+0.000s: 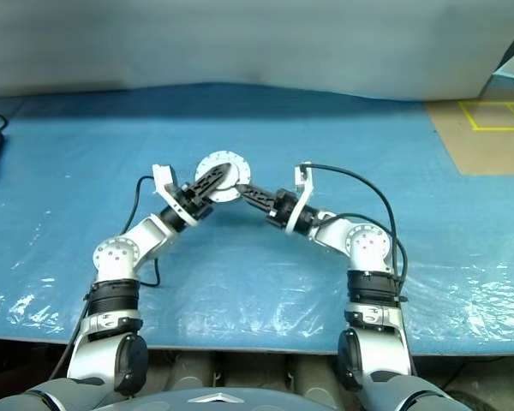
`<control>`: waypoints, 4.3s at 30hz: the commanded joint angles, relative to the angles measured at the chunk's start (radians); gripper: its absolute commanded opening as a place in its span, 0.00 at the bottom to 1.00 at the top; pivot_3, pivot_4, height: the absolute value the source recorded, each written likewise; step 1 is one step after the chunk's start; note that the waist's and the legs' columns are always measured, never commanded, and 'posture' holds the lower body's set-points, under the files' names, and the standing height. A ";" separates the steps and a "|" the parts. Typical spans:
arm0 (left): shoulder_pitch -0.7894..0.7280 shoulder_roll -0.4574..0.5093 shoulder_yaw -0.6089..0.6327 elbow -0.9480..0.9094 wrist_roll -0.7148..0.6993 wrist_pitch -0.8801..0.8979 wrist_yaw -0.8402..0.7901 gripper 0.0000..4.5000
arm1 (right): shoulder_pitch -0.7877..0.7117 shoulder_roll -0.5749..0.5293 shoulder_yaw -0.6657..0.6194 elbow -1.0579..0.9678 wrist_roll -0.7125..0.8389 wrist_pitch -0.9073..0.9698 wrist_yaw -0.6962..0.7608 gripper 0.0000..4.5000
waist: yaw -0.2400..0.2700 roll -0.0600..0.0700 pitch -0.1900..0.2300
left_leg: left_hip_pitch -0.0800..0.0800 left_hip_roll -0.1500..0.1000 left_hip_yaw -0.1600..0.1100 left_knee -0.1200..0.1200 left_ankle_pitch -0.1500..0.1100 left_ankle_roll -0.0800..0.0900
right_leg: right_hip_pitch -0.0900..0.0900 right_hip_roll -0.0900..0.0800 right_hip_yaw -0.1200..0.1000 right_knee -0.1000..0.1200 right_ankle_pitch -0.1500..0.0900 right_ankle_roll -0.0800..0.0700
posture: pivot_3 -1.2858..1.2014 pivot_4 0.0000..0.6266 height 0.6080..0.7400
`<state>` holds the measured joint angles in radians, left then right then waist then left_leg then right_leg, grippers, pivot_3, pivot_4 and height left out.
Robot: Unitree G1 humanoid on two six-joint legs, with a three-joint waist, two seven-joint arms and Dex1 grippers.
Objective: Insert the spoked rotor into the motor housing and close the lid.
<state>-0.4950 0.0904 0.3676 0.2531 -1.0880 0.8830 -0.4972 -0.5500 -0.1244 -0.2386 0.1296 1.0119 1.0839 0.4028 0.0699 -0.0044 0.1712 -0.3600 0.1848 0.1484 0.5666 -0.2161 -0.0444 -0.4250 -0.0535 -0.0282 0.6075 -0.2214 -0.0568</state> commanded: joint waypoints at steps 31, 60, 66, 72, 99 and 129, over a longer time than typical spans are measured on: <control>-0.408 0.262 0.186 0.854 0.502 -0.839 0.293 0.98 | 0.052 -0.048 0.111 0.002 -0.347 -0.327 0.091 0.86 | 0.003 -0.006 0.002 | -0.004 0.000 -0.005 0.011 -0.001 -0.001 | 0.000 0.000 -0.001 0.002 0.006 0.002 | 0.52 0.24 1.00; 0.061 0.335 -0.388 -0.040 0.676 -0.730 -0.474 0.99 | 0.064 -0.254 0.166 0.172 -0.620 -0.850 0.431 0.86 | -0.016 -0.006 0.003 | 0.000 0.005 0.000 0.011 0.001 0.003 | 0.001 -0.001 0.001 0.008 0.003 -0.006 | 0.52 0.24 1.00; 0.074 0.370 -0.426 -0.059 0.723 -0.755 -0.528 1.00 | 0.094 -0.328 0.202 0.166 -0.653 -0.881 0.548 0.90 | -0.016 -0.006 0.003 | 0.002 0.004 0.001 0.011 0.002 0.005 | 0.001 -0.001 0.001 0.008 0.002 -0.006 | 0.52 0.24 1.00; 0.091 0.354 -0.441 -0.063 0.753 -0.773 -0.525 1.00 | 0.103 -0.305 0.227 0.166 -0.708 -0.936 0.513 1.00 | -0.025 -0.006 0.002 | 0.001 0.005 0.001 0.011 0.003 0.006 | 0.001 -0.001 0.002 0.008 0.002 -0.007 | 0.52 0.24 1.00; 0.059 0.339 -0.419 -0.041 0.762 -0.773 -0.485 1.00 | 0.068 -0.265 0.238 0.215 -0.737 -0.983 0.518 1.00 | -0.025 -0.006 0.002 | 0.001 0.004 0.001 0.011 0.002 0.006 | 0.001 -0.001 0.002 0.008 0.002 -0.007 | 0.52 0.24 1.00; 0.056 0.320 -0.421 -0.024 0.783 -0.802 -0.451 1.00 | 0.063 -0.257 0.242 0.274 -0.769 -1.032 0.529 1.00 | -0.025 -0.006 0.002 | 0.001 0.004 0.001 0.011 0.002 0.006 | 0.001 -0.001 0.002 0.008 0.002 -0.007 | 0.52 0.24 1.00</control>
<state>-0.4254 0.4106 -0.0714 0.2396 -0.3070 0.1043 -0.9506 -0.4681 -0.3837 0.0046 0.4180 0.2372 0.0738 0.9228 0.0448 -0.0107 0.1736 -0.3585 0.1892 0.1493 0.5773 -0.2138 -0.0383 -0.4240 -0.0548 -0.0266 0.6158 -0.2192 -0.0635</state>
